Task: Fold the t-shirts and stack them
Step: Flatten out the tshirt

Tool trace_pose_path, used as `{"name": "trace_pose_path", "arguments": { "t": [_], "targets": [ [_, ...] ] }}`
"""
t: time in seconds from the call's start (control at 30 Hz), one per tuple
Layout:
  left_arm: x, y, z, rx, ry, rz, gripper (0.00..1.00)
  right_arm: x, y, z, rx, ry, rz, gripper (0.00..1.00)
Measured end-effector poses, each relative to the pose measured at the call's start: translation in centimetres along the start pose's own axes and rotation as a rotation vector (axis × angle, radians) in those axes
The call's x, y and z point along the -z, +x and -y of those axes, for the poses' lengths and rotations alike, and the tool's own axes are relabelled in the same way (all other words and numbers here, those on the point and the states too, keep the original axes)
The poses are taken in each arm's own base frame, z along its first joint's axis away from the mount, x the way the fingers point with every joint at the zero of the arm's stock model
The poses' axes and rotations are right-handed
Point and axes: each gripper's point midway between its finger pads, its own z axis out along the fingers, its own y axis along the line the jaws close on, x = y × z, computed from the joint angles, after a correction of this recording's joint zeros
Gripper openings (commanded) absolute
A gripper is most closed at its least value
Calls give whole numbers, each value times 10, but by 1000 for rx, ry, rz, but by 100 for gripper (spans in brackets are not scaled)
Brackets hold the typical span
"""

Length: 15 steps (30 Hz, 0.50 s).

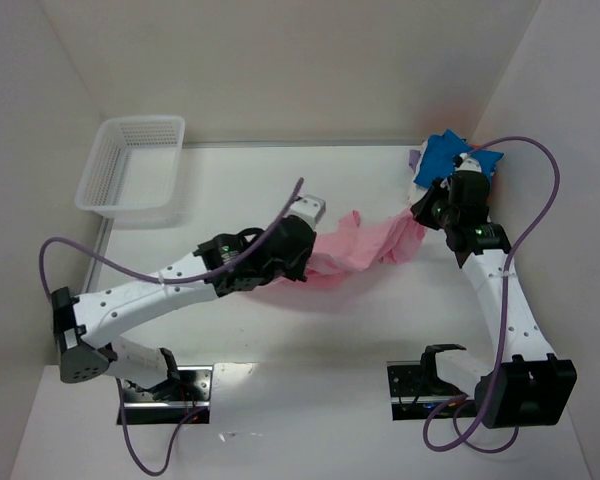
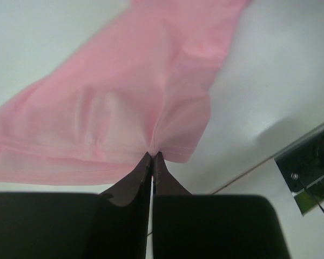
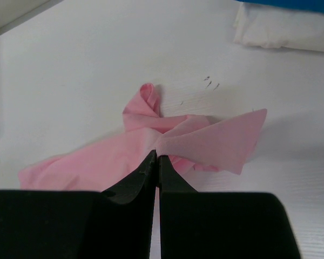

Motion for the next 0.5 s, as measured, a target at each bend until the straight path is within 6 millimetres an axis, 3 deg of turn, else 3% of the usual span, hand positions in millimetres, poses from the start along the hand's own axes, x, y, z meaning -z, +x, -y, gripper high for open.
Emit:
{"name": "trace_pose_path", "arguments": {
  "t": [0.27,0.37,0.5],
  "targets": [
    [51,-64,-88,113,-164,191,0,-3,-33,-22,-20,-60,45,3],
    [67,-88,-119,126,-234,250,0,-8,-61,-36,-22,-85,84,3],
    [87,-113,-138,115,-286,312,0,-6,-103,-56,-19,-123,157,0]
  ]
}}
